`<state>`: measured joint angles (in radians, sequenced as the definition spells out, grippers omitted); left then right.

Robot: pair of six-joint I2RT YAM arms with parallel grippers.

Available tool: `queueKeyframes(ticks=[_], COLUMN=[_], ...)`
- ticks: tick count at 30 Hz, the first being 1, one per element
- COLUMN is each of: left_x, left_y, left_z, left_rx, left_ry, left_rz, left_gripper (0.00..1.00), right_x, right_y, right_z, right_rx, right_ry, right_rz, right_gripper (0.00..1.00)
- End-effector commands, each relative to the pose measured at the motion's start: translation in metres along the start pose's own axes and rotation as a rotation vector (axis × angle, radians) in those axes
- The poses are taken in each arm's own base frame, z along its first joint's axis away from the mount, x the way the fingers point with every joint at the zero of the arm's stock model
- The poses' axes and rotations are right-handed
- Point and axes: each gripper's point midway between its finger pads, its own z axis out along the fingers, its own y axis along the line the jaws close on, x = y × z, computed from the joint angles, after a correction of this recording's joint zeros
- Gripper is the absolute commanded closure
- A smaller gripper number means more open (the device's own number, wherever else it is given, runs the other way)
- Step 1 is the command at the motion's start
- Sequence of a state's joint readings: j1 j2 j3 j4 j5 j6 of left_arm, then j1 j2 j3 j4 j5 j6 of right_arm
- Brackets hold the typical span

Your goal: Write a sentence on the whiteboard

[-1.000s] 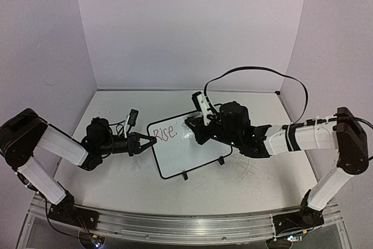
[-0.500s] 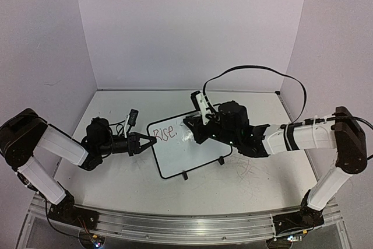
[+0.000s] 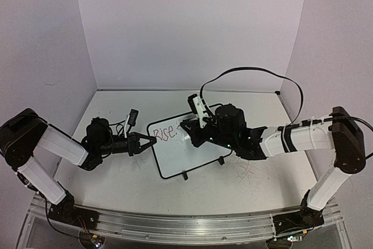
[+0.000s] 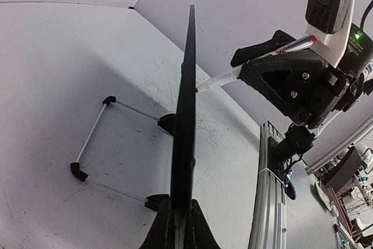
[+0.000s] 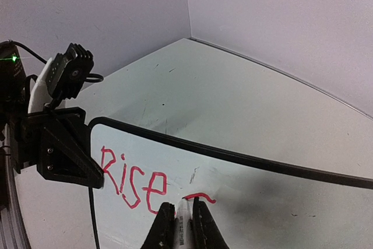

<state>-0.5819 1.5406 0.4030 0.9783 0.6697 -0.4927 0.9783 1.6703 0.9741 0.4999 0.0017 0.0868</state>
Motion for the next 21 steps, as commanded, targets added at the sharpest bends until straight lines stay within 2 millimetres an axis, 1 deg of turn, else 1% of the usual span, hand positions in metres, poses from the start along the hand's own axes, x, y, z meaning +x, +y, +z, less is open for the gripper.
queueKeyframes(ticks=[1, 9, 12, 14, 15, 17, 19, 21], left_x=[0.000, 0.001, 0.001, 0.001, 0.001, 0.002, 0.002, 0.003], left_y=[-0.002, -0.001, 0.000, 0.000, 0.000, 0.000, 0.001, 0.001], left_z=[-0.001, -0.001, -0.001, -0.001, -0.001, -0.002, -0.002, -0.001], left_rx=[0.002, 0.000, -0.003, -0.003, -0.005, -0.007, -0.008, -0.009], left_ry=[-0.008, -0.006, -0.006, -0.007, -0.006, -0.005, -0.004, -0.003], left_rz=[0.026, 0.020, 0.018, 0.016, 0.015, 0.014, 0.013, 0.011], left_gripper=[1.00, 1.00, 1.00, 1.00, 1.00, 1.00, 1.00, 1.00], right_x=[0.013, 0.018, 0.015, 0.007, 0.000, -0.017, -0.034, -0.043], right_y=[-0.003, -0.013, -0.021, -0.029, -0.031, -0.029, -0.018, 0.001], right_z=[0.001, -0.008, -0.012, -0.017, -0.020, -0.030, -0.038, -0.042], right_rx=[0.014, 0.065, 0.109, 0.150, 0.162, 0.150, 0.085, -0.021], right_ry=[0.023, 0.024, 0.012, -0.013, -0.036, -0.090, -0.145, -0.170], right_rz=[0.016, 0.020, 0.015, 0.012, 0.011, 0.008, -0.006, -0.026], right_gripper=[1.00, 1.00, 1.00, 1.00, 1.00, 1.00, 1.00, 1.00])
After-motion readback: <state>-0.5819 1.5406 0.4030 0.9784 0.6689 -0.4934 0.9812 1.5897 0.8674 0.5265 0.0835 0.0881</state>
